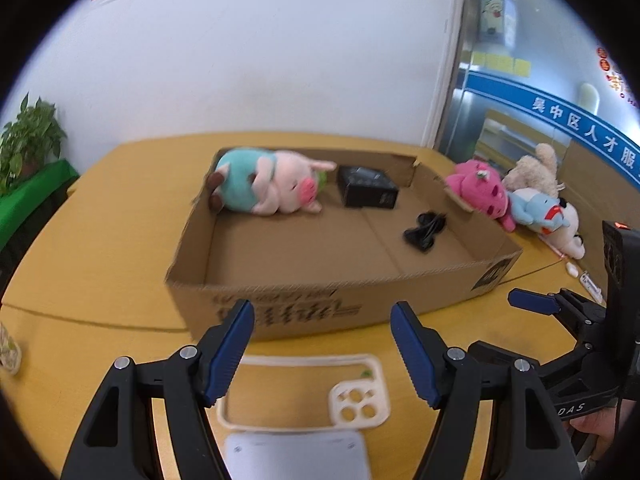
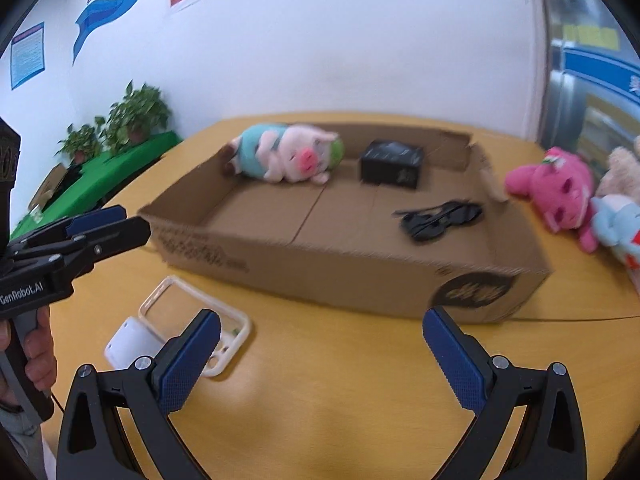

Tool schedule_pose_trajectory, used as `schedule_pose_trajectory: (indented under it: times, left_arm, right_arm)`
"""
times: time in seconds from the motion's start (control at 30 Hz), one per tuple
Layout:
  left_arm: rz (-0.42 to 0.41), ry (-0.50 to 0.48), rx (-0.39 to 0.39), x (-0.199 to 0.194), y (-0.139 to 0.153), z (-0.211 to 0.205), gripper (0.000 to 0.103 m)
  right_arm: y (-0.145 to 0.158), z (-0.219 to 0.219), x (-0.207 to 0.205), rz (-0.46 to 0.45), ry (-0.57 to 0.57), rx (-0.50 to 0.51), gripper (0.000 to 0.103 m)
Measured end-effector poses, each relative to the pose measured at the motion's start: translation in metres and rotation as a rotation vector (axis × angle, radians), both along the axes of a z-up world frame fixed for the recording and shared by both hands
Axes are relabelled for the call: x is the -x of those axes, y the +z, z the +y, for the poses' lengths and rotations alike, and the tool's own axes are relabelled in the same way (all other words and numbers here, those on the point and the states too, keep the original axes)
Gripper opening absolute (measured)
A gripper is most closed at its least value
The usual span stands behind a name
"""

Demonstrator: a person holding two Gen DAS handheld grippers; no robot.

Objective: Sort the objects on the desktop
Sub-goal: 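Move the right gripper toward the white phone case frame on the table, then grasp the white phone case frame by its rim with the right gripper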

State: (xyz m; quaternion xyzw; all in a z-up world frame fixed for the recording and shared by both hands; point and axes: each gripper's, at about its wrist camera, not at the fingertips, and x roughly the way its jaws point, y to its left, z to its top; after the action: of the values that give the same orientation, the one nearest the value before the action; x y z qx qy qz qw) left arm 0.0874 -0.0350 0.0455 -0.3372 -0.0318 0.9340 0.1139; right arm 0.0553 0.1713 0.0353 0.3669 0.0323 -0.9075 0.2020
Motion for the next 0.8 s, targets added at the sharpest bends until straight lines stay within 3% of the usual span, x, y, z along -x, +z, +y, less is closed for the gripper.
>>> schedule_pose_trajectory:
  times: [0.17,0.27,0.37,0.43,0.47,0.5,0.53,0.6,0.7,0.8]
  left_arm:
    - [-0.103,0.041,-0.004,0.008,-0.031,-0.032,0.071]
    - [-0.168,0.05,-0.033,0.017,-0.051,-0.048,0.07]
    - [-0.225,0.062,-0.036,0.027,-0.067,-0.055,0.069]
    - [-0.241,0.053,-0.045,0.03,-0.073,-0.058,0.067]
    - [-0.247,0.044,-0.052,0.031,-0.075,-0.058,0.065]
    - [-0.264,0.032,-0.06,0.034,-0.079,-0.059,0.055]
    - [-0.281,0.025,-0.061,0.036,-0.082,-0.059,0.042]
    - [-0.314,0.022,-0.059,0.038,-0.088,-0.059,0.024]
    - [-0.318,0.008,-0.037,0.034,-0.093,-0.054,0.02]
    - [-0.329,-0.036,-0.036,0.033,-0.095,-0.044,0.008]
  right_arm:
    - [-0.039,-0.034,0.011,-0.123,0.072,-0.002,0.103]
    - [-0.056,-0.053,0.015,-0.146,0.101,-0.039,0.101]
    - [-0.071,-0.065,0.017,-0.176,0.129,-0.051,0.09]
    - [-0.075,-0.069,0.017,-0.181,0.136,-0.064,0.076]
    - [-0.079,-0.072,0.016,-0.182,0.142,-0.079,0.073]
    - [-0.081,-0.073,0.016,-0.184,0.147,-0.088,0.066]
    - [-0.083,-0.074,0.014,-0.169,0.154,-0.102,0.065]
    - [-0.083,-0.075,0.013,-0.155,0.16,-0.131,0.06]
    - [-0.081,-0.069,0.013,-0.152,0.165,-0.126,0.048]
    - [-0.08,-0.058,0.015,-0.153,0.156,-0.11,0.037]
